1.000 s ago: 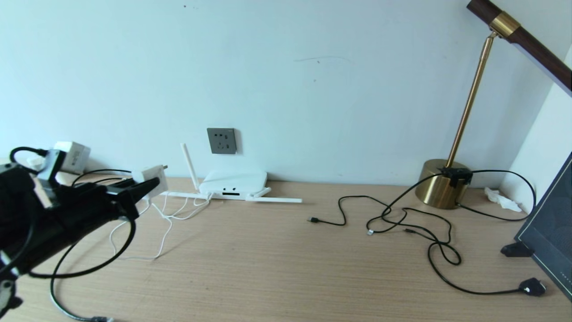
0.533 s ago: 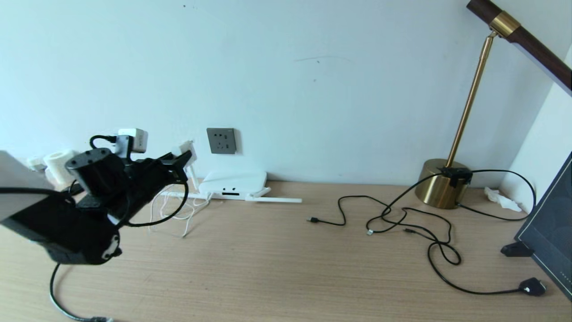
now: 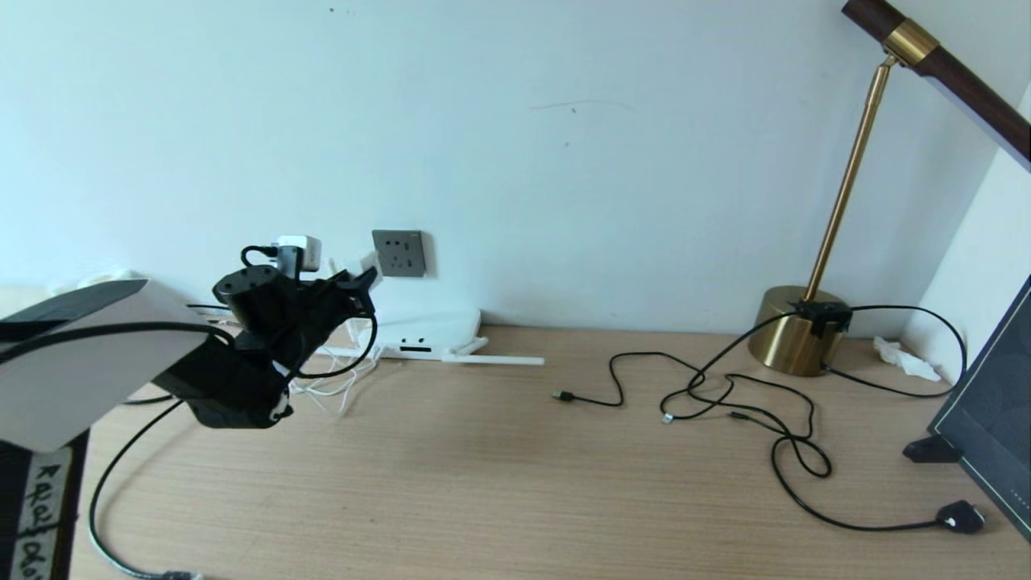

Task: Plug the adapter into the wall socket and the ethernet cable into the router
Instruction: Align plug and socket

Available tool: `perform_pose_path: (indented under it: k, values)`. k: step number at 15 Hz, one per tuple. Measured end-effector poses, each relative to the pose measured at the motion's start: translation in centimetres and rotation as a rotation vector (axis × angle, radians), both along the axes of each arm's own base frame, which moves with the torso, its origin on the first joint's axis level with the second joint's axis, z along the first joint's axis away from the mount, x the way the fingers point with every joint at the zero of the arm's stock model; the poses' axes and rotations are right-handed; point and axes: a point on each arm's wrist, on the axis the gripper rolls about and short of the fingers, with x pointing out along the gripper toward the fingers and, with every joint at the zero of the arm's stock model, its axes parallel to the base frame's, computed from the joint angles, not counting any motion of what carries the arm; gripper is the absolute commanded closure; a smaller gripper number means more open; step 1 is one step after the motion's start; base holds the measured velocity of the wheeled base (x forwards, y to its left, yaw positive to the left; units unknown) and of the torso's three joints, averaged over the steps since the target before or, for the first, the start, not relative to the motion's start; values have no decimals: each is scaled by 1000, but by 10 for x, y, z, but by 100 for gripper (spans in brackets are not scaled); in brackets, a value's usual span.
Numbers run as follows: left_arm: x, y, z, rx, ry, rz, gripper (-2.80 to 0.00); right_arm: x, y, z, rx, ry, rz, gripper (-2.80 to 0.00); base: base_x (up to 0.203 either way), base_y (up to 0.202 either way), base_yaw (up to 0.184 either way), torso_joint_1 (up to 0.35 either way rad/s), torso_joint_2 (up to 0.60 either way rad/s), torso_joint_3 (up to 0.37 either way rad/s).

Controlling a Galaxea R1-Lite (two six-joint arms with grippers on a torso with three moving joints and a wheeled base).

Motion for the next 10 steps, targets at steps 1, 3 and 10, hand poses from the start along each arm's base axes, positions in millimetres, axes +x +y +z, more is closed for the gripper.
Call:
perform_pose_path:
  k: [1,3,10]
  values:
    - [4,-2,-1,0,8,-4,0,0,0,0,0,0,0,0,0,0,0,0,0,0]
    - [7,-8,1,0,8,-16,0,0,0,0,0,0,0,0,0,0,0,0,0,0]
    - [16,-24,11,-3,7,-17,0,0,0,0,0,0,0,0,0,0,0,0,0,0]
